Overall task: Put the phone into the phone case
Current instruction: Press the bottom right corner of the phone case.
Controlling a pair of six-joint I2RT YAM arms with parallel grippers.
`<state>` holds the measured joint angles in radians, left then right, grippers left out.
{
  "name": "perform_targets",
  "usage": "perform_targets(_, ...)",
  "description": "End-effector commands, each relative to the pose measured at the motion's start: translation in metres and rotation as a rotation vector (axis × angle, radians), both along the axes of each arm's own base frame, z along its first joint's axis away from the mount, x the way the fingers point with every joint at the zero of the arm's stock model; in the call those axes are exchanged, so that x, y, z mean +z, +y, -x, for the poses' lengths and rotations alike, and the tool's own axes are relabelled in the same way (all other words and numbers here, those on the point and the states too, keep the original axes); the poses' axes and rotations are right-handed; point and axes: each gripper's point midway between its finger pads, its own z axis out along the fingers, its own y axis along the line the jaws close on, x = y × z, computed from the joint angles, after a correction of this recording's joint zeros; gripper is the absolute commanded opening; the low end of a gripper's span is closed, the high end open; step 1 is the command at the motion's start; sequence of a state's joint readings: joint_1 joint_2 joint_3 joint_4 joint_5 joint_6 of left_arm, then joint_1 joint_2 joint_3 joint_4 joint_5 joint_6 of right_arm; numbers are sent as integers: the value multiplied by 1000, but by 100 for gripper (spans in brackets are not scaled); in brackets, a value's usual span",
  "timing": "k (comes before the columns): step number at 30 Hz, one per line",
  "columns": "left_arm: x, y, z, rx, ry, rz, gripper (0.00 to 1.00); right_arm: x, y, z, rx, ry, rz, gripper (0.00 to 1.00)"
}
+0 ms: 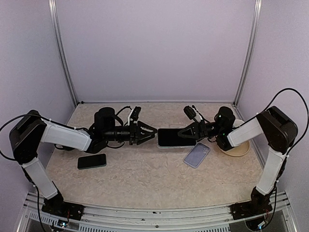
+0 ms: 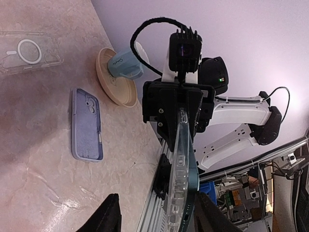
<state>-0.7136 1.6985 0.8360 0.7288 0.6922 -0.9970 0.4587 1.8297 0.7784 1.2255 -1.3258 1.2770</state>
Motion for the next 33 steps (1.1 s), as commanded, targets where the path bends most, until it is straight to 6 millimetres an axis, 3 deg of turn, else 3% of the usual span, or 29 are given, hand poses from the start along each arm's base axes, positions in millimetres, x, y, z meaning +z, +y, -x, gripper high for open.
perform_targets(1, 8, 1, 5, -14, -26, 18, 51, 22, -2, -3, -14, -107, -42, 0)
perform_targets(15, 6, -26, 30, -145, -52, 22, 48, 27, 0, -14, -50, -135, -15, 0)
perform_targets(17, 8, -27, 32, -157, -59, 29, 45, 26, 1, -16, -56, -132, -7, 0)
perform_targets(21, 9, -27, 34, -162, -59, 34, 28, 26, 1, -18, -64, -140, -1, 0)
perform_targets(25, 10, -28, 34, -165, -55, 45, 1, 25, 1, -18, -66, -140, 4, 0)
perform_targets(33, 4, -24, 20, -95, -46, 9, 0, 19, 0, -16, -69, -143, 32, 3)
